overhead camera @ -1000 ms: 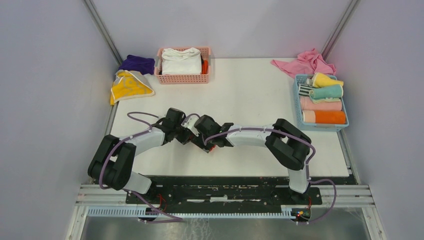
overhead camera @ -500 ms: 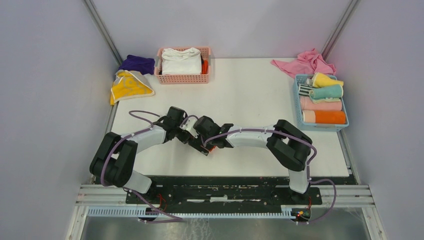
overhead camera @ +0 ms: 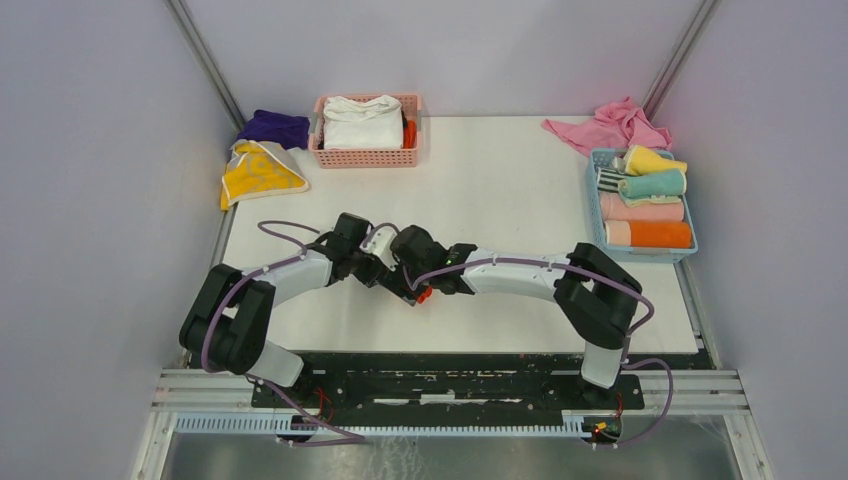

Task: Roll the towels
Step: Pick up the towel at the center of the board.

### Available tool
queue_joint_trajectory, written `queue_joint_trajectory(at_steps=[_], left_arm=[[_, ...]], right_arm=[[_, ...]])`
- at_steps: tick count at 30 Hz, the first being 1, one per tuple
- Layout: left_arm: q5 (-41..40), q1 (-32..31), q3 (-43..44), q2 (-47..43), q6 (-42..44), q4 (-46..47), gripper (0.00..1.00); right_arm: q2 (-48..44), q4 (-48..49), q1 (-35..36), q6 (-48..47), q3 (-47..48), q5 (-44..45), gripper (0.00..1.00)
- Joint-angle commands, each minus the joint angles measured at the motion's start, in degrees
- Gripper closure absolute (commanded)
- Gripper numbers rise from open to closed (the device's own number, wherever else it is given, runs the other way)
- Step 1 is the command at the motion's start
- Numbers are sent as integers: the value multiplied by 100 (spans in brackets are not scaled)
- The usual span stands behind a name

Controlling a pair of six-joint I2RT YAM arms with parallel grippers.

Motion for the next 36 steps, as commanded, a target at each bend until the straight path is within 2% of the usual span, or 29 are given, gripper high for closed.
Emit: queue_joint_trajectory(at_steps=[1, 12, 24, 33, 36], left_arm=[[-250, -53, -5, 140, 293, -559, 54], [63, -53, -232, 76, -181, -185, 54], [142, 97, -196, 149, -504, 232, 47], [3, 662, 328, 520, 3, 409, 36], [37, 936, 644, 776, 284, 407, 34]], right_arm=[[302, -45, 66, 83, 153, -122, 30], [1146, -313, 197, 225, 189, 396, 42], [1578, -1147, 270, 171, 529, 479, 47], [1189, -1444, 248, 334, 399, 807, 79], [955, -1614, 218, 464, 369, 858, 85]])
